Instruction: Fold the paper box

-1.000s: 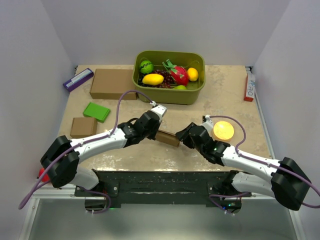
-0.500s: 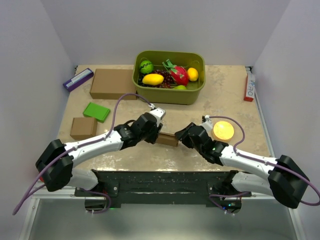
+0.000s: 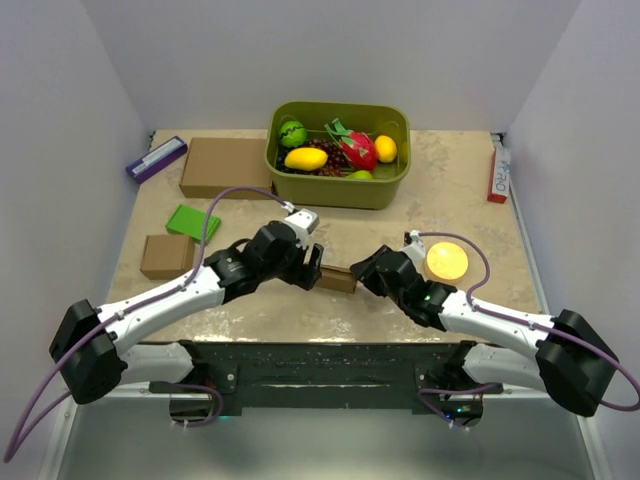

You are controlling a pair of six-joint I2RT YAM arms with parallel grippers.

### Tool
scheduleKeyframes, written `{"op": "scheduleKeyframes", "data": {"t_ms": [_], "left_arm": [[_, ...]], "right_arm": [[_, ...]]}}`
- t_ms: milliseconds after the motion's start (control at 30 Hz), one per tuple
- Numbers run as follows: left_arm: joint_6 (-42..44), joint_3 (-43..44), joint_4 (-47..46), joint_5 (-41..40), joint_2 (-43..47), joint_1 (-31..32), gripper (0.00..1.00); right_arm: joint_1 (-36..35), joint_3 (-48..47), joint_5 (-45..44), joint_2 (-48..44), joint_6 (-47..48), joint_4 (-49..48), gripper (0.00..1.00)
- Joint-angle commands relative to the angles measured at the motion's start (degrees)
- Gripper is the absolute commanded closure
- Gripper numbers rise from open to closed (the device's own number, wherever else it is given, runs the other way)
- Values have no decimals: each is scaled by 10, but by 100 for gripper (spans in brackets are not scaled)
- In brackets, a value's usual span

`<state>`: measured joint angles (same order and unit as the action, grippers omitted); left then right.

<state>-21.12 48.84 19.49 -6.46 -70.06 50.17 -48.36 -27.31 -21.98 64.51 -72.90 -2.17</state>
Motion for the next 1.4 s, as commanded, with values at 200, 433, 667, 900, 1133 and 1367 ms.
{"op": "scheduleKeyframes", "data": {"t_ms": [200,433,667,900,1133,1367], "left_arm": [[-94,-23,-124,175,-19,-129,24],[-122,-53,-173,203,-46,-156,28],[-138,-90,-186,197,-46,-169,30],[-163,-124,-244,199,-39,-174,36],[-180,-126,-259,205,-18,-184,34],[-190,-138,-279,232,-36,-206,34]], "right_arm": [[-2,-6,-20,11,10,37,64],[-3,-5,-25,7,10,42,64],[-3,-5,-22,11,11,38,64],[-3,-4,-21,11,13,38,64],[-3,-2,-21,11,13,38,64],[-3,-3,-20,11,14,38,64]]}}
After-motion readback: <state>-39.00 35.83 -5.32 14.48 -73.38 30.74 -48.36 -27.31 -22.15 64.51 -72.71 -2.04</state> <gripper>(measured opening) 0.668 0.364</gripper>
